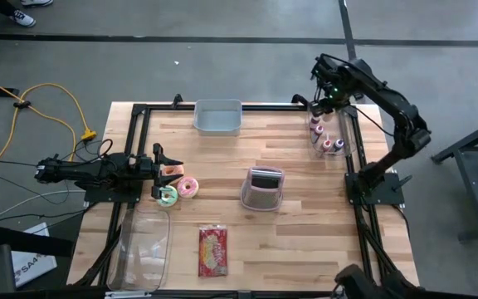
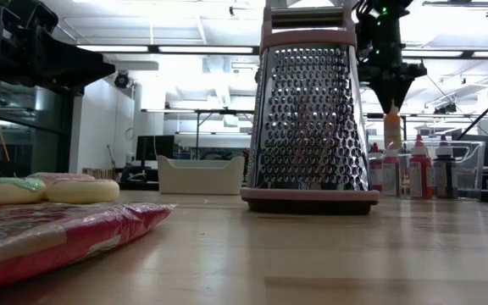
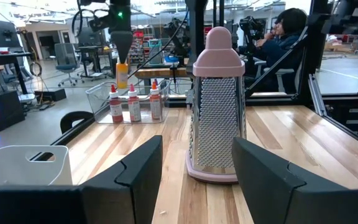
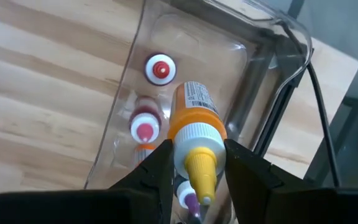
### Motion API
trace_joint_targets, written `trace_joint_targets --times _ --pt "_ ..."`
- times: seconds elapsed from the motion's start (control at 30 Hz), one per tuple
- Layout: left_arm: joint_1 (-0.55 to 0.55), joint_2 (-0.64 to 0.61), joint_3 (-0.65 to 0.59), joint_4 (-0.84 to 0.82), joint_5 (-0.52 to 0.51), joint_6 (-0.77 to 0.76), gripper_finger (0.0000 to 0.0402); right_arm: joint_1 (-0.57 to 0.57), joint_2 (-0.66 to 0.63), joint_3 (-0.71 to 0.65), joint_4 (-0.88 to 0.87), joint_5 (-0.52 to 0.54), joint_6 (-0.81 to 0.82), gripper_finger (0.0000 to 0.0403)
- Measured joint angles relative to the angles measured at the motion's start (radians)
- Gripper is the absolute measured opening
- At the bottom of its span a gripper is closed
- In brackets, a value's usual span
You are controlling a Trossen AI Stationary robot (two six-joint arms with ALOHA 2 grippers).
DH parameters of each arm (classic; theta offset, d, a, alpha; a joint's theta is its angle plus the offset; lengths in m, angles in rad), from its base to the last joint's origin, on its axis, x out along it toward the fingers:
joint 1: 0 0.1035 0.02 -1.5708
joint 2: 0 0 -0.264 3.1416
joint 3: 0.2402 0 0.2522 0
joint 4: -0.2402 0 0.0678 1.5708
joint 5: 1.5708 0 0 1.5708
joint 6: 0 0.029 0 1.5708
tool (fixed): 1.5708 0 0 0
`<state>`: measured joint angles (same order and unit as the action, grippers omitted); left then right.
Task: Pick & Place Food Item
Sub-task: Put the yellow food coloring into the right transparent bin
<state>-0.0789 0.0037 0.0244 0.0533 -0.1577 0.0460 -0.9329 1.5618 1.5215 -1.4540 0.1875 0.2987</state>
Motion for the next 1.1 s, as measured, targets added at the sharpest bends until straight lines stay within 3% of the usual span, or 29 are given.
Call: trace_joint_targets --times 0.47,1.1 --pt "0.0 0.0 0.0 0.0 0.0 0.0 0.0188 -0.105 0.029 -0.134 0.117 -0.063 0.09 0.011" --pt "0.0 0.0 0.0 0.0 0.0 0.0 0.0188 -0.13 0.032 -0.134 0.231 -0.05 0.211 0.011"
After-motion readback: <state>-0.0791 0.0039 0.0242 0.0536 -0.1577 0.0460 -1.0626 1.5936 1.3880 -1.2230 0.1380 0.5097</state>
